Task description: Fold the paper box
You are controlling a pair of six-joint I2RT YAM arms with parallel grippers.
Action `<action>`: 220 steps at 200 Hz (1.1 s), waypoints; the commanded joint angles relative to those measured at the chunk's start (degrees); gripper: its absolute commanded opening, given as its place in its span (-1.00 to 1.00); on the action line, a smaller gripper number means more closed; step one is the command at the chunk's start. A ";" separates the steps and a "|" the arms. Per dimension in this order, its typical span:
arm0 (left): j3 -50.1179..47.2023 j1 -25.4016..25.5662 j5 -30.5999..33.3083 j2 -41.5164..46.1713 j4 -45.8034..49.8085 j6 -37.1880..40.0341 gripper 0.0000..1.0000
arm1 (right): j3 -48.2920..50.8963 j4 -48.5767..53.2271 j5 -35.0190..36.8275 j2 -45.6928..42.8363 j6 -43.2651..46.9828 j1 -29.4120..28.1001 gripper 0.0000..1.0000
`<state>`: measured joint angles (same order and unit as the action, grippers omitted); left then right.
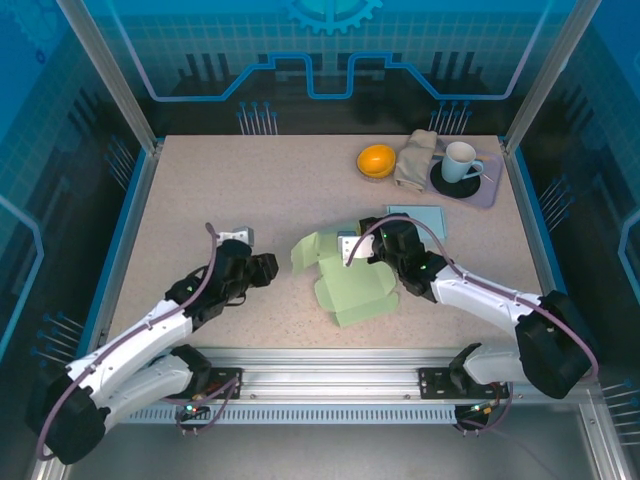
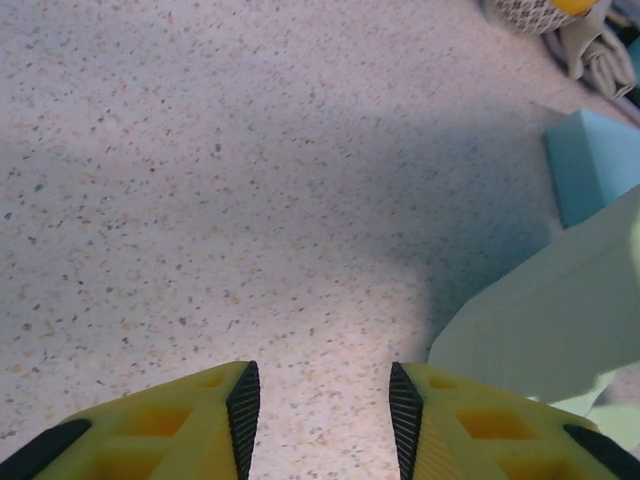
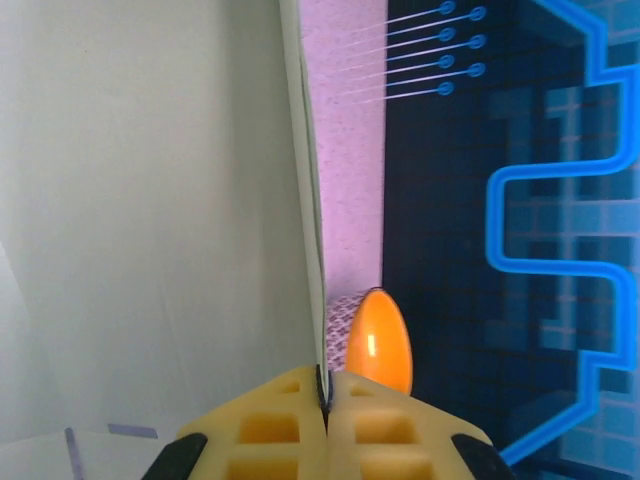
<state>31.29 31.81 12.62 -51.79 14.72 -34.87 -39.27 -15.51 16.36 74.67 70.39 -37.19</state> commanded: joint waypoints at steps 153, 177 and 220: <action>-3.53 8.45 -1.81 -11.22 -12.27 8.07 -0.24 | 9.84 -16.72 10.99 8.54 -1.60 -6.33 -1.00; -3.95 8.51 -2.12 -11.09 -12.49 8.21 -0.27 | 10.02 -15.90 10.55 7.97 -1.88 -6.30 -1.00; -4.15 8.50 -4.27 -12.75 -15.46 11.45 -0.26 | 10.00 -15.34 9.66 7.94 -2.36 -6.09 -1.00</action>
<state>27.88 39.92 10.17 -62.94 2.20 -25.41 -29.98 -30.59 26.79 82.85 69.65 -43.81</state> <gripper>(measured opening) 0.365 0.042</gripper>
